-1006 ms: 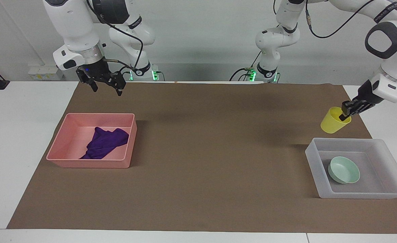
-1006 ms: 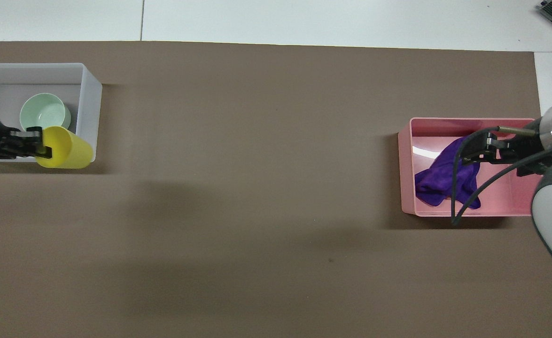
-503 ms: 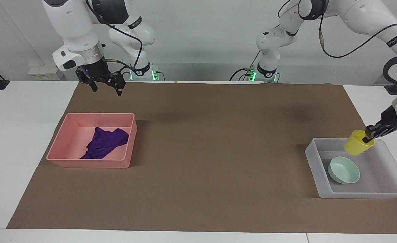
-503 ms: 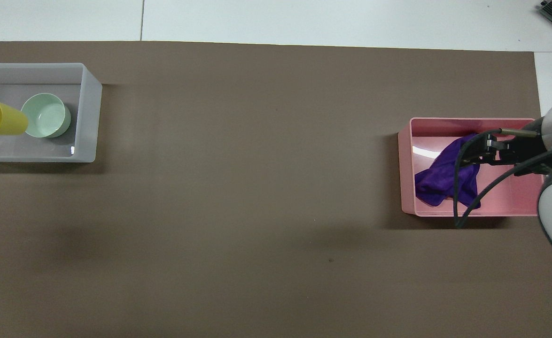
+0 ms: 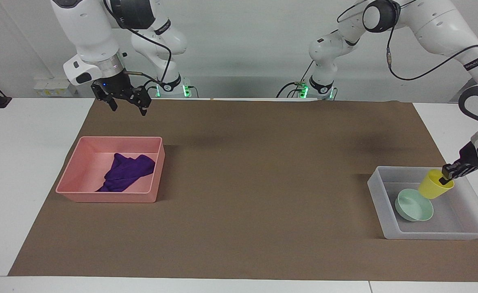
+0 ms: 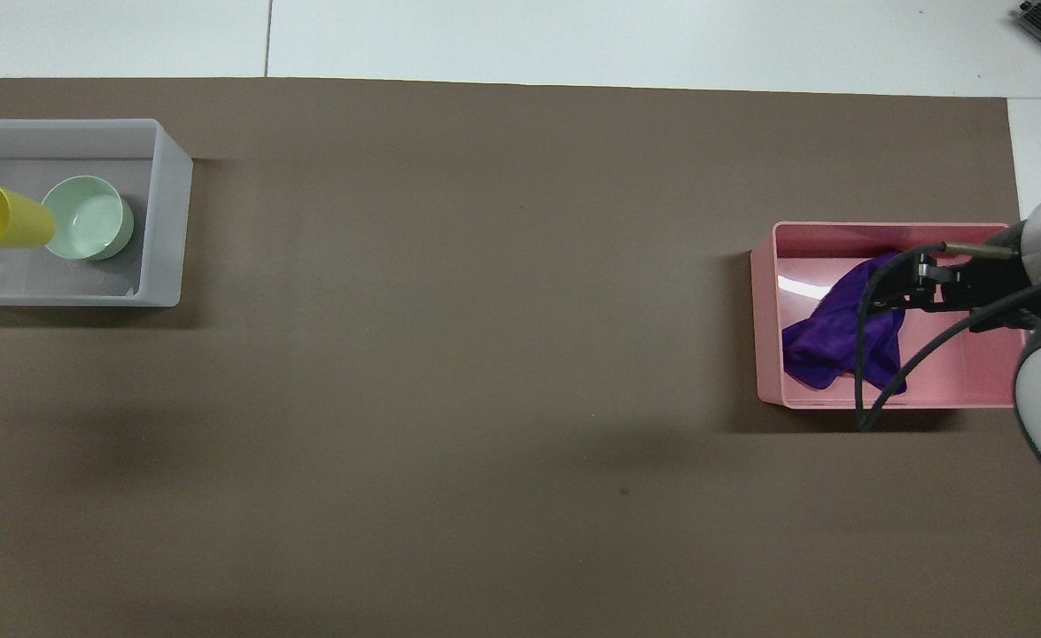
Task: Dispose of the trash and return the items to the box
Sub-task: 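Release the yellow cup beside the green bowl and hold the left gripper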
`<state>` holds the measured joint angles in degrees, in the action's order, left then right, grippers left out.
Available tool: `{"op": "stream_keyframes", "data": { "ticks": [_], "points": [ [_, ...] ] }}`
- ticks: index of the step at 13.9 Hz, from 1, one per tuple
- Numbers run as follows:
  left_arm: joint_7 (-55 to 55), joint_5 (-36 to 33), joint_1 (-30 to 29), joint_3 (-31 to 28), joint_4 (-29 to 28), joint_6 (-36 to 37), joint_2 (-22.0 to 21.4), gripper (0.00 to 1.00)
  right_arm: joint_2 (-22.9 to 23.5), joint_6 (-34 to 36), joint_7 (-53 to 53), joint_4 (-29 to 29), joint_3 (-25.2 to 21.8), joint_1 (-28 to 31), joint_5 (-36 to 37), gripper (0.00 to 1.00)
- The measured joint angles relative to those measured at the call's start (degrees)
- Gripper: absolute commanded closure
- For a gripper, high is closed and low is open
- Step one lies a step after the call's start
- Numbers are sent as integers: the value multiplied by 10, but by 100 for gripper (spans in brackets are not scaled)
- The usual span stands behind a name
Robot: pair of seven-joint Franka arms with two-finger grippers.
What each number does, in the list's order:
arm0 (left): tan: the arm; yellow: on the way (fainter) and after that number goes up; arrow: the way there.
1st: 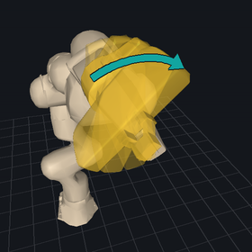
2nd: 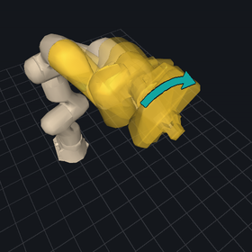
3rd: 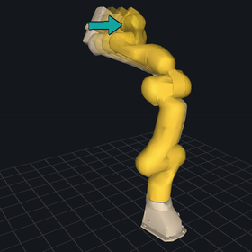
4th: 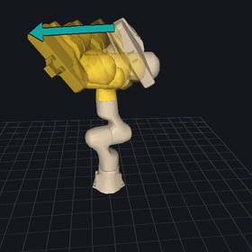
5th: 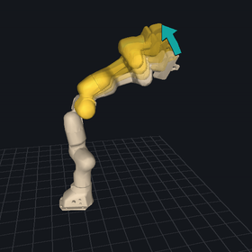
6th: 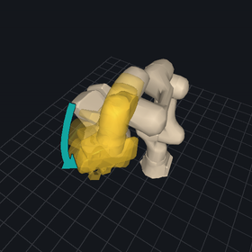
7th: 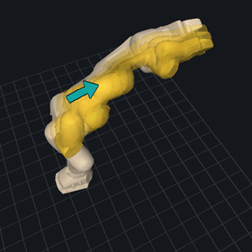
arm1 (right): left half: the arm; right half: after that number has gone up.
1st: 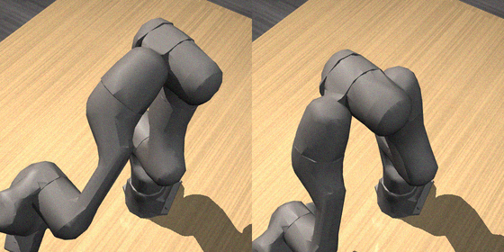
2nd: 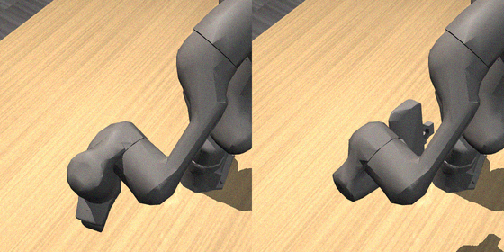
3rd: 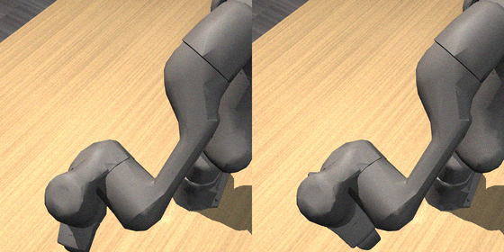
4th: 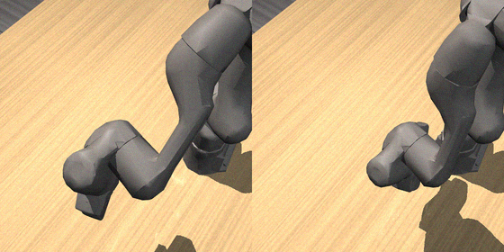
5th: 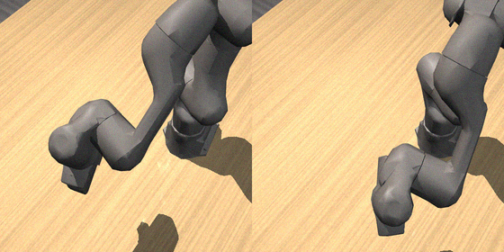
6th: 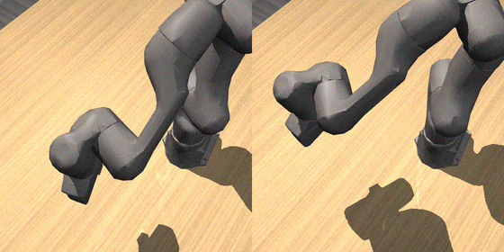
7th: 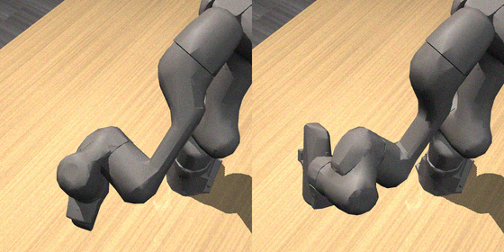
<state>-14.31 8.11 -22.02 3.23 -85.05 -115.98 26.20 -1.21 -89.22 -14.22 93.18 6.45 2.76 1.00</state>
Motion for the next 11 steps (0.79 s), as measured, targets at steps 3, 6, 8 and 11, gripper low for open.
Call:
{"op": "stream_keyframes", "data": {
  "ticks": [3,6,8,11],
  "points": [
    [-4,0,-1,5,0,-2,8,100,0,0,0,0,0,0,0,0],
    [-4,0,4,11,-2,-1,12,100,0,0,0,0,-1,3,0,0],
    [-4,0,8,11,-4,-1,19,100,0,0,0,0,-1,3,0,0],
    [-5,0,13,13,-4,-1,32,0,0,0,0,0,-1,4,0,0]
  ]
}}
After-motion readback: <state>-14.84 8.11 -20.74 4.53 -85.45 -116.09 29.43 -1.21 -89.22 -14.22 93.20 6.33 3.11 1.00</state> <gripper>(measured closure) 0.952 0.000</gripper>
